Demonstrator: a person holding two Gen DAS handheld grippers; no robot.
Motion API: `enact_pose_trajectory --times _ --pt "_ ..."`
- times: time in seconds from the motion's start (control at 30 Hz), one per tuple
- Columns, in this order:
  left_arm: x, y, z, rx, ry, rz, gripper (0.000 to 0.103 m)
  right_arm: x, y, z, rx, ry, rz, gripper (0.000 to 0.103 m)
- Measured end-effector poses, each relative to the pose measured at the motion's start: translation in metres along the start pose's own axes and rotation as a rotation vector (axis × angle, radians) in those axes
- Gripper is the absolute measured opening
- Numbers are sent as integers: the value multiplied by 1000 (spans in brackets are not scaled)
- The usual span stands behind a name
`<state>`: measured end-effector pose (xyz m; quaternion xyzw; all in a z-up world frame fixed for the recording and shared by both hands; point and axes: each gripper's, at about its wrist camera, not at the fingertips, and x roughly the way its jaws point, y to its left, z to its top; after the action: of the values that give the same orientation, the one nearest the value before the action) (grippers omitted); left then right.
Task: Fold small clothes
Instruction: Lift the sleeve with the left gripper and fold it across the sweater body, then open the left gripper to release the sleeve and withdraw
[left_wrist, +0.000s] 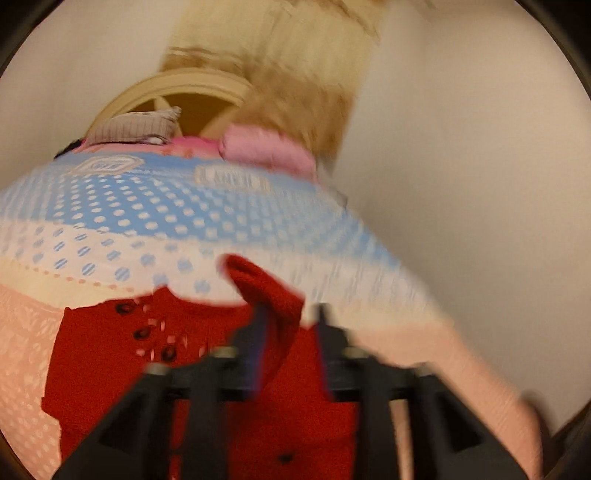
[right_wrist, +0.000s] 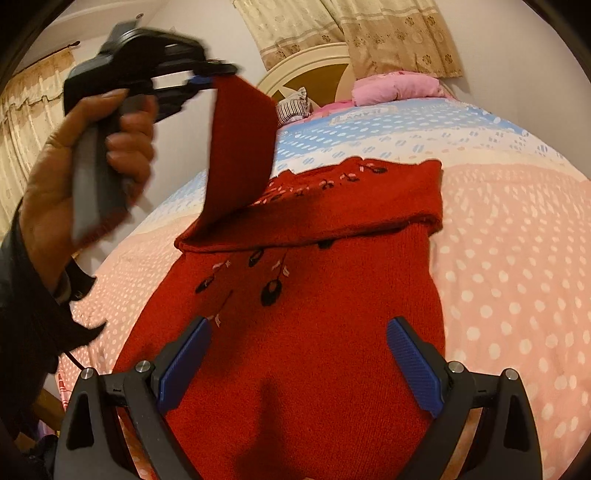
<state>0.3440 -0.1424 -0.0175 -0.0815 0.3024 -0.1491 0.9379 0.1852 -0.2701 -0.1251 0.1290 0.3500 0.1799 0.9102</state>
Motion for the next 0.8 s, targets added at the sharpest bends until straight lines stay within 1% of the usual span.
enact_pose_trajectory --times 0.03,0.07,0.13,0.17,0.23,0.27,0.3,0.33,0.37,0.4,0.43,0.47,0.5,0.57,0.6,0.7,0.8 --pt "1 -6 -8 28 7 16 65 1 -2 -3 9 1 3 97" --pt "0 -10 -14 48 5 14 68 3 -3 -6 19 4 5 97" --pt "-9 -15 -28 113 11 1 69 5 -5 -13 20 4 7 97" --pt "-11 -18 -31 134 12 5 72 5 -4 -15 10 -5 7 97" --pt "-25 -16 -42 199 -3 35 78 4 -3 -17 -5 -13 9 97" --pt "-31 -14 -48 221 -15 64 85 4 -3 -17 -6 -17 11 97" --pt "-40 -3 -55 239 -28 101 90 4 -4 -18 -6 -22 13 97" --pt "-47 11 -61 253 -35 150 98 4 -4 -18 -5 -25 14 97" --pt "-49 20 -65 258 -39 190 100 4 -4 -19 -5 -29 15 97" --pt "-55 39 -72 266 -38 253 100 4 -5 -19 -5 -31 16 97" --pt "-56 55 -77 269 -20 297 100 3 -4 -20 -6 -32 16 97" --pt "-53 68 -80 265 -4 327 100 4 -4 -20 -8 -33 15 97" --pt "-54 89 -86 242 29 380 100 4 -4 -20 -10 -34 12 97" --pt "-55 121 -92 176 76 433 100 3 -1 -22 -21 -32 2 97" --pt "-56 139 -94 126 101 436 100 4 1 -23 -25 -31 -4 97" --pt "-51 167 -97 31 157 413 100 6 5 -21 -41 -18 -28 97" --pt "-46 177 -97 -19 163 385 100 5 9 -18 -48 -4 -43 97"
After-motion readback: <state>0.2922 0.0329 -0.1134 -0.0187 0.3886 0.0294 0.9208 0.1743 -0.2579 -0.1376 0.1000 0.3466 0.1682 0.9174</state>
